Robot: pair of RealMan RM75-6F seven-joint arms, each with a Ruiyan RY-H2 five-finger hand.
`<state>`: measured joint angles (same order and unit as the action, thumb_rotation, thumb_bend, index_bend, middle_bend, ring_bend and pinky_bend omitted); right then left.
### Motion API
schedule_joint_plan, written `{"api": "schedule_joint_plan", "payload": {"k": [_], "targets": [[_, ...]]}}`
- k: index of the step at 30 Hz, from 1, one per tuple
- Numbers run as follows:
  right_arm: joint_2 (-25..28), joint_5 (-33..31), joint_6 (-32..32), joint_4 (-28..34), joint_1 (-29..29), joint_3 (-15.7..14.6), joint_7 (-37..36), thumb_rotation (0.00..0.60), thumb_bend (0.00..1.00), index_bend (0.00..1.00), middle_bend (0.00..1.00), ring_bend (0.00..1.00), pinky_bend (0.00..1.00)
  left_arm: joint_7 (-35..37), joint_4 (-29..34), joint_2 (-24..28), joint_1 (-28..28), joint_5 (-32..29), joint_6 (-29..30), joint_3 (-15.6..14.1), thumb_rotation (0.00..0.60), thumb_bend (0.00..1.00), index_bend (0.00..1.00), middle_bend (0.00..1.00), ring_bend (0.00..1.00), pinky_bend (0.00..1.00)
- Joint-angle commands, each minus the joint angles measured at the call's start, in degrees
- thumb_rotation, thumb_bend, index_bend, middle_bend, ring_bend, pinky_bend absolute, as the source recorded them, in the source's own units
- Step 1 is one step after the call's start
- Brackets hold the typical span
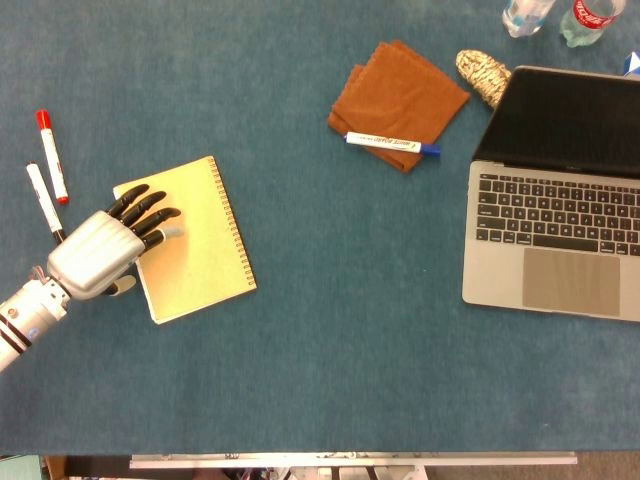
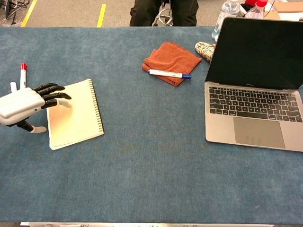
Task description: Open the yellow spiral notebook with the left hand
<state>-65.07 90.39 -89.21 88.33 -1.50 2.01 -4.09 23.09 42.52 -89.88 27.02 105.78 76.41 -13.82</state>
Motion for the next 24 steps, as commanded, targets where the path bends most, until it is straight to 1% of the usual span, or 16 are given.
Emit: {"api": "schedule_joint_plan", "payload": {"k": [1,14,24], "targets": [[0.1,0.0,0.0,0.0,0.0,0.0,0.1,0.600,0.19,0.14,0.18,0.10,0.18,0.4,-0.4,-0.5,0.1,0.0,0.0,0.0,0.600,0.14,0.20,0.14,0.00,0.00],[-0.1,-0.2,-0.5,-0.3,0.4,0.1,-0.4,0.600,0.19,0.14,0.18,0.10,0.18,4.3,0.4,-2.5,1.5,-0.7,0.6,1.0,0.600,0.14,0.20,0.14,0.00,0.00],[-0.1,-0.2,-0.9,-0.6,0.5,0.3,-0.7,0.600,0.19,0.14,0.18,0.10,0.18,9.9,0.3,-5.0,1.6,-3.0,-0.8,2.2,0.600,0.15,0.21,0.14,0.00,0.00]]}}
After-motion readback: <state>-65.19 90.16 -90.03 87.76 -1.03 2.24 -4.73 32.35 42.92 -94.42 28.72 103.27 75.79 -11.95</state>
